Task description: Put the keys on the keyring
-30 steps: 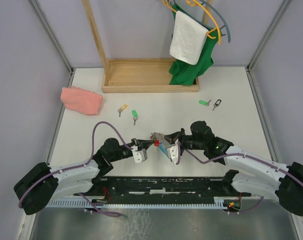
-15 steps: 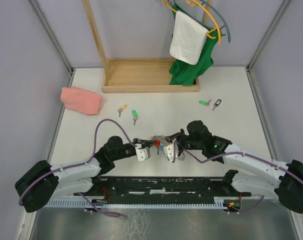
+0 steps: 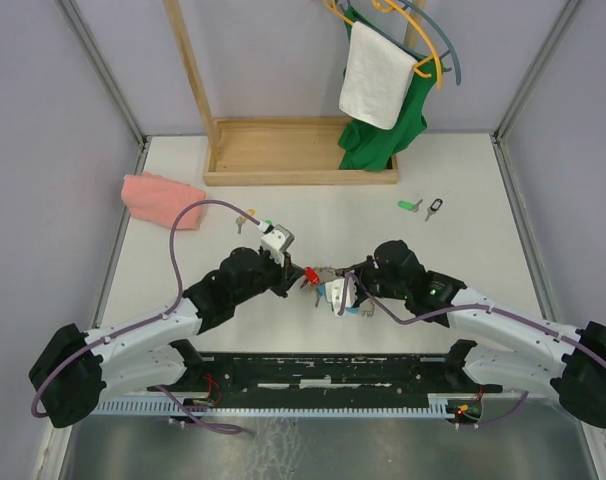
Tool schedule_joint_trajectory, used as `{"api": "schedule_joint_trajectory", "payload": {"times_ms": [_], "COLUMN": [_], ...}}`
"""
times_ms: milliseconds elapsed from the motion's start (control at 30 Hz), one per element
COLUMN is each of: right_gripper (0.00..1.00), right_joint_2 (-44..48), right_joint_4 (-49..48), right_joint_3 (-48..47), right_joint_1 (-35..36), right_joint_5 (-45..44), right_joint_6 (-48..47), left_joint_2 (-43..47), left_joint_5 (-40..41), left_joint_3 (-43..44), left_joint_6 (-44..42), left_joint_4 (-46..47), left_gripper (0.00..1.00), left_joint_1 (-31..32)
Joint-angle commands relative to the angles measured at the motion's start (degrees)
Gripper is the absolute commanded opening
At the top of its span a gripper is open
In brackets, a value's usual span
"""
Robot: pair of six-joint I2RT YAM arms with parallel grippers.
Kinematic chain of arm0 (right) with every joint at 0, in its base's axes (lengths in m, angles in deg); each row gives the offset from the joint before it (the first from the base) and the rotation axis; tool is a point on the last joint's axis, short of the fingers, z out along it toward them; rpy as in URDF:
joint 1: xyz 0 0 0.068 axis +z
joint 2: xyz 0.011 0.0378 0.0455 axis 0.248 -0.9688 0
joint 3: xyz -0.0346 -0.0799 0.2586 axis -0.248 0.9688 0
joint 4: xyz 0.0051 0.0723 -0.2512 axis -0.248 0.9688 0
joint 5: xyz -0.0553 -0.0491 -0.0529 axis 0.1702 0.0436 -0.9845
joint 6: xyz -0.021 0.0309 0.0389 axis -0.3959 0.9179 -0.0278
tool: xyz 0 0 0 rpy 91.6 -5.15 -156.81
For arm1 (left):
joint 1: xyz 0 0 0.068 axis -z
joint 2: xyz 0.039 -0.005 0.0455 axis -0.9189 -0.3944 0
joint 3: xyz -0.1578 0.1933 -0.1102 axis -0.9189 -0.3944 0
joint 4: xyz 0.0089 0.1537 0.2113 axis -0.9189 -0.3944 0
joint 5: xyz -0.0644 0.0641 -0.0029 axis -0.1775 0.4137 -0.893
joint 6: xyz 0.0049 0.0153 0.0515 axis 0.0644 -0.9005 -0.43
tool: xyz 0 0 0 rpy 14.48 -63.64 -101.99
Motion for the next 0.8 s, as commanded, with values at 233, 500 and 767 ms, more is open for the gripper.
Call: {"api": "schedule_joint_trajectory", "payload": {"times_ms": [233, 500, 767], "right_gripper": [0.01, 0.01, 0.01], "right_joint_2": [3.64, 2.33, 2.97], "right_joint_4": [-1.28, -2.46, -2.06], "right_joint_3": [-2.13, -1.91, -1.78], "right_joint_1": [0.36, 0.41, 0.44], "right_joint_5": [-1.95, -0.91, -0.03], "right_joint_6": [2.51, 2.74, 2.6], "left_joint_2": [-6.2, -9.22, -3.9], "left_joint_5": [-7.69, -9.64, -0.87], "left_joint_3": [4.2, 4.24, 4.46], "left_joint_6": [24.82, 24.8, 12.45], "left_joint_4": [-16.03, -14.51, -11.49], "left_gripper": [0.03, 0.03, 0.03], "left_joint_1": [-15.16, -15.22, -8.05]}}
